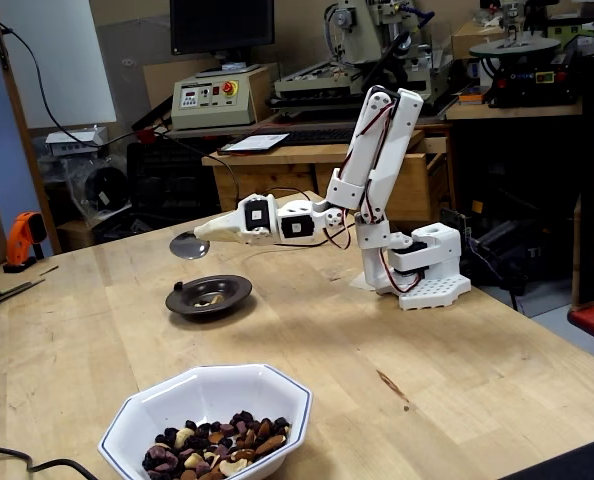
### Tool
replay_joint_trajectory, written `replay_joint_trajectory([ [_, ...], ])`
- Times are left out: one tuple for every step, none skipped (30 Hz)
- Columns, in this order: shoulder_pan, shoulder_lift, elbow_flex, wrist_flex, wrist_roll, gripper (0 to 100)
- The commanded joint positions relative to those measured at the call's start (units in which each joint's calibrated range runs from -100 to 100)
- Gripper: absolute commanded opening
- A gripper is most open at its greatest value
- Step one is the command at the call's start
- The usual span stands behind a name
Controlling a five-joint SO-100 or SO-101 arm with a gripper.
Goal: Use spoon to transfer food from the white bowl to brown plate
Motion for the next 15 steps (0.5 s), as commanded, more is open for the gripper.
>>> replay_joint_trajectory([
  [-1.2, -0.9, 0.2, -0.1, -0.3, 4],
  [-1.2, -0.9, 0.2, -0.1, -0.3, 4],
  [-1.2, -0.9, 0.2, -0.1, -0.4, 4],
  [-1.2, -1.0, 0.1, -0.1, -0.7, 4],
  [-1.2, -1.0, 0.0, -0.1, -1.3, 4],
  [-1.2, -1.0, -0.1, -0.3, -2.5, 4],
  [-1.2, -1.0, -0.3, -0.5, -3.8, 4],
  [-1.3, -1.0, -0.4, -0.5, -5.5, 4],
  [-1.5, -1.0, -0.4, -0.6, -7.3, 4],
  [-1.5, -1.0, -0.4, -0.6, -9.0, 4],
  [-1.6, -1.0, -0.4, -0.4, -10.8, 4],
  [-1.6, -1.1, -0.4, -0.3, -12.1, 4],
  [-1.7, -1.1, -0.4, -0.5, -13.4, 4],
  [-1.7, -1.1, -0.5, -0.4, -14.5, 4],
  [-1.7, -1.1, -0.5, -0.6, -15.4, 4],
])
